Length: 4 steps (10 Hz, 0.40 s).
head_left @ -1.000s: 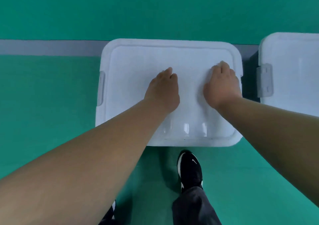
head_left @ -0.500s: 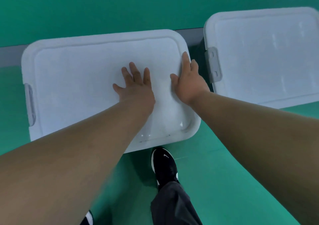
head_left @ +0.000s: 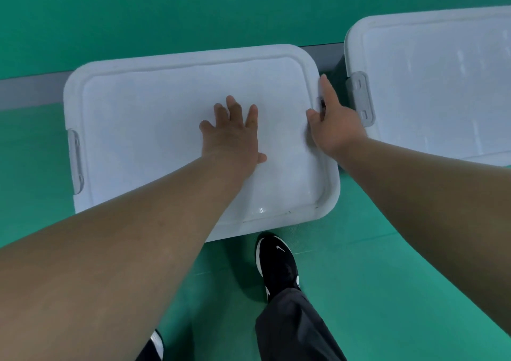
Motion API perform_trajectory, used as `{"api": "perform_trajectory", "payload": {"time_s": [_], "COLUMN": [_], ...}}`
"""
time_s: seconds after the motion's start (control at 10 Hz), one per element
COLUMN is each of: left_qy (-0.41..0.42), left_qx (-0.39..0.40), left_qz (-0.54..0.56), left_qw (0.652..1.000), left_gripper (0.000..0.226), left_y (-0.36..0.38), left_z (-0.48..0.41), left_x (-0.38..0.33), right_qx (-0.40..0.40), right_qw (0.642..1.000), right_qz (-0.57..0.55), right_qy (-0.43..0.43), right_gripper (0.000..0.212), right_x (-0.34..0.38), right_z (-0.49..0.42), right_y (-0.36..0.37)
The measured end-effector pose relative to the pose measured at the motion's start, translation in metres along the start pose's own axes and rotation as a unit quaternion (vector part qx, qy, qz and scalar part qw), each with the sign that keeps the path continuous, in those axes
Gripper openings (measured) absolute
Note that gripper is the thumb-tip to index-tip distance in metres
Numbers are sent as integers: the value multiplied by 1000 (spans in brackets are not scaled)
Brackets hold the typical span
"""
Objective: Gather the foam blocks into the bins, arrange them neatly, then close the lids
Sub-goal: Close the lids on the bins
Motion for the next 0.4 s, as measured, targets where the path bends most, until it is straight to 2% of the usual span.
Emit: {"api": "perform_trajectory", "payload": {"time_s": [0.1, 0.3, 0.4], "left_qy": [21, 28, 16], "left_qx": [-27, 24, 49], "left_qz": [-10, 38, 159], "left_qw": [999, 999, 986], "left_gripper": [102, 92, 81], "left_y": [2, -2, -28], "left_z": [0, 4, 5], "left_x": [8, 25, 43], "right_qx": [1, 7, 31], "right_qw": [999, 995, 993], "right_qz": [32, 92, 103], "right_qy": [16, 41, 39], "right_gripper": [65, 89, 89], "right_x": [7, 32, 45], "right_z": [4, 14, 10], "right_y": [-1, -9, -23]}}
Point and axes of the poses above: each hand's wrist, its own z-axis away from the middle knuckle, its own y-axis out of the palm, x = y × z, the point moved 2 cm from there along -z, towards the middle knuckle, and after that the axes turned 11 degrees about -x, right-handed, at the moved point
